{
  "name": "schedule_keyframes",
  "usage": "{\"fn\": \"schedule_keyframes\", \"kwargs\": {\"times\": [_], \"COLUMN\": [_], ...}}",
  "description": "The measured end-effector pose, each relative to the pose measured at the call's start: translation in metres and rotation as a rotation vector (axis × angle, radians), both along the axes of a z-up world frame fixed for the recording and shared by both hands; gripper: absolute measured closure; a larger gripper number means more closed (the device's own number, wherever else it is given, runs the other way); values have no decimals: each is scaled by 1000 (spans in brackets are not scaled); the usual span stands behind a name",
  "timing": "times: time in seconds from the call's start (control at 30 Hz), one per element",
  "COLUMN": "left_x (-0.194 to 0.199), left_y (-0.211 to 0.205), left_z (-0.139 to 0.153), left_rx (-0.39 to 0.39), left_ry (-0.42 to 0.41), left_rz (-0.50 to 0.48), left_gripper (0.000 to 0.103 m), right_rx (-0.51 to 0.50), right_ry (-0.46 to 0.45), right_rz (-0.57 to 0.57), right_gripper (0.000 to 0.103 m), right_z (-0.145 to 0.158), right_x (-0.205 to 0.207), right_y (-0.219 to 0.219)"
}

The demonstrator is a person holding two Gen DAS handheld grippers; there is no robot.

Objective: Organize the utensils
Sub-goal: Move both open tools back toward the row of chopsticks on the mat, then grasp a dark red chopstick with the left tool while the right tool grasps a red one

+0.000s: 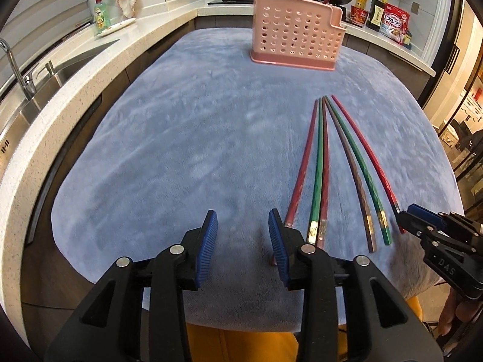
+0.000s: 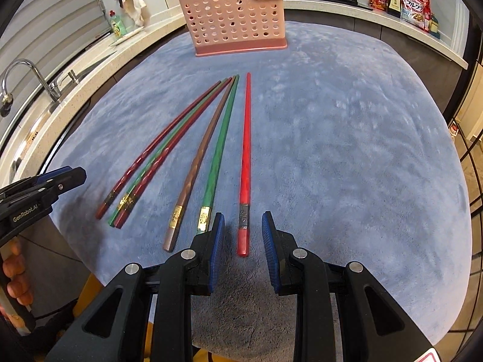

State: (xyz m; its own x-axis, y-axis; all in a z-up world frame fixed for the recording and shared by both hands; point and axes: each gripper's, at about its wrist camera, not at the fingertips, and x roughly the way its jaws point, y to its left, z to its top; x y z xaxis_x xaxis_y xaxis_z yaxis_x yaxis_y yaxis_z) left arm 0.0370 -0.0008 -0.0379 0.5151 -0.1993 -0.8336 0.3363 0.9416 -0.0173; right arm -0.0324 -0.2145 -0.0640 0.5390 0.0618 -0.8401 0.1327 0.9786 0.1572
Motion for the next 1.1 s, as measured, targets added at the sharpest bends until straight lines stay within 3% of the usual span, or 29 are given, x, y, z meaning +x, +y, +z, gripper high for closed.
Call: {"fn": "schedule_keyframes", "kwargs": {"times": [0.3,0.57,0.93,1.07,1.1], "left_x": [-8,-10,-3,-2,-1], "left_y": [-4,-12,-13,-12,-12], "left_z": [-8,-23,-35,-34,-34], "left_rx": [-15,6,-4,-14,-20], "left_ry": [28,62,79,82,85], "left_rz": [-29,-54,-48,-52,-57], "left_gripper": [61,61,61,73,82], "right_rx": [-12,-31,-38,-39,-39], "right_ry": [15,18,19,20,20], "right_rz": [5,2,5,6,6], "right_gripper": [81,88,88,88,88], "right_z": [-9,-10,-10,-10,-10], "right_x": [-1,0,0,0,0], "right_y": [3,2,3,3,3]}}
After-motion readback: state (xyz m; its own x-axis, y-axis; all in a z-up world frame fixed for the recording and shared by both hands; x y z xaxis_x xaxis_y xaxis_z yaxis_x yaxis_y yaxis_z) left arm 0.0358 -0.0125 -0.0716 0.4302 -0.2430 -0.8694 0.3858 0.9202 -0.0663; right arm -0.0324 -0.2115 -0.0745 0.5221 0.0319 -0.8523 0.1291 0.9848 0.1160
